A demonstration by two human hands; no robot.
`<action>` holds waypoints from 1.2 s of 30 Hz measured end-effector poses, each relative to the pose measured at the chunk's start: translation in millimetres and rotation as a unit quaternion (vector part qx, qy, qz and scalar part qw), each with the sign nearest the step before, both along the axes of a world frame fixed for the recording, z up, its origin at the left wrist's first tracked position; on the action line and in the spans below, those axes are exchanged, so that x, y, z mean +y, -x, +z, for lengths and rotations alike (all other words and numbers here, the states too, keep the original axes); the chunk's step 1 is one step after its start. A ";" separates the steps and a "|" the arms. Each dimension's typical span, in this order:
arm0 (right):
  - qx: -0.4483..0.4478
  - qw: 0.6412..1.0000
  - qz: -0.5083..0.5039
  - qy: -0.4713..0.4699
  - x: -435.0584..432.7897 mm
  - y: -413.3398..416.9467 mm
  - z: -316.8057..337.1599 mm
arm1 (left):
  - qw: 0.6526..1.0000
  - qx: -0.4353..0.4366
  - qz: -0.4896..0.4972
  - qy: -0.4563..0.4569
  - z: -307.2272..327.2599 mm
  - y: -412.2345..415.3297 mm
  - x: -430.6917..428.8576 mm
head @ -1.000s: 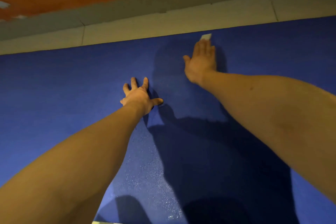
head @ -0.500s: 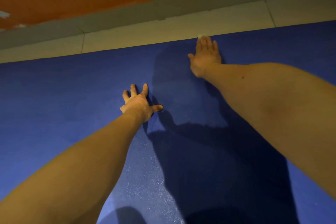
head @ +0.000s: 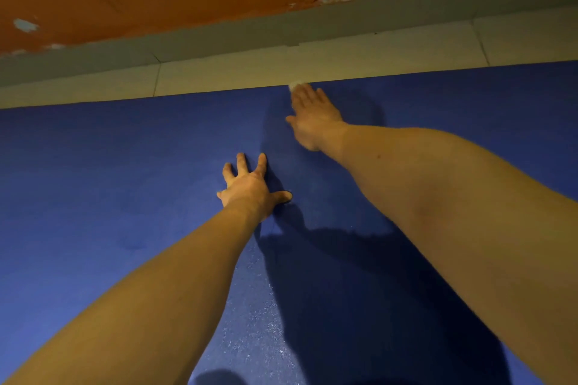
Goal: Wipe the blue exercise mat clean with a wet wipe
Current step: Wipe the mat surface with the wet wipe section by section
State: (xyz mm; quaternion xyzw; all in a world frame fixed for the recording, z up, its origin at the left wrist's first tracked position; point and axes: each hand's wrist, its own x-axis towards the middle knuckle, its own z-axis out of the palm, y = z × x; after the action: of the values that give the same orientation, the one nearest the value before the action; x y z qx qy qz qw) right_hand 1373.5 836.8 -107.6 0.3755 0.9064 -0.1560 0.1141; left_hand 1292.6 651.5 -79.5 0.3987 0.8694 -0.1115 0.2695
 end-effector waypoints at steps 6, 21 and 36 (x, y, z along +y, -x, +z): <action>-0.045 0.965 -0.257 -0.030 44.4 -62.6 -2.8 | 1.000 0.008 -0.011 -0.001 -0.9 -0.6 -1.0; 0.019 1.000 0.016 -0.010 -17.3 -2.7 -0.9 | 1.000 0.002 -0.017 -0.002 0.2 2.3 -2.4; 0.011 0.980 -0.197 0.001 -16.9 13.4 -2.2 | 0.998 0.043 0.039 -0.031 2.6 66.2 -42.2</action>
State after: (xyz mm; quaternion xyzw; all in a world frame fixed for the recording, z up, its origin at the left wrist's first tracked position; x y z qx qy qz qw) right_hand 1360.1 819.8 -109.9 0.5446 0.8159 -0.1806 0.0713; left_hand 1226.3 609.3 -76.9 0.3675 0.8983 -0.0908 0.2231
